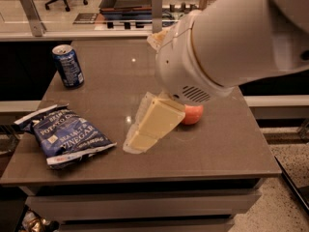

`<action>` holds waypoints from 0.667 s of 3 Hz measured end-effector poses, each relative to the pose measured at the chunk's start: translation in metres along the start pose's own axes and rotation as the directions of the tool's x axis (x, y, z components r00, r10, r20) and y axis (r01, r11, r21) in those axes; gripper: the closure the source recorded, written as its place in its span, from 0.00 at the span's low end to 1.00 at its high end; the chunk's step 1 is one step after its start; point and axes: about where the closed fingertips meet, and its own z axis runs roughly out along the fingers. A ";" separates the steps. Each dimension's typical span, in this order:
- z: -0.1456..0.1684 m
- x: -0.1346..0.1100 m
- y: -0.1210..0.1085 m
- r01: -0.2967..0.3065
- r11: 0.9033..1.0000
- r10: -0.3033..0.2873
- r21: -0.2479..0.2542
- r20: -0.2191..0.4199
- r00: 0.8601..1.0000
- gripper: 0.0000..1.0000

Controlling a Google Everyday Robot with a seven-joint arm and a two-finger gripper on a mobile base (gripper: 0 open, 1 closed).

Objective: Pick blue chip bag

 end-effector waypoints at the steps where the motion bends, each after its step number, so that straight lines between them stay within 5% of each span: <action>1: 0.041 -0.025 0.001 0.019 1.000 -0.019 -0.016 0.029 0.999 0.00; 2: 0.122 -0.067 0.000 0.034 0.998 -0.029 -0.048 0.109 0.994 0.00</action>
Offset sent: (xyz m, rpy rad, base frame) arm 0.0978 0.2141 -0.0976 0.1668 0.0333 0.1570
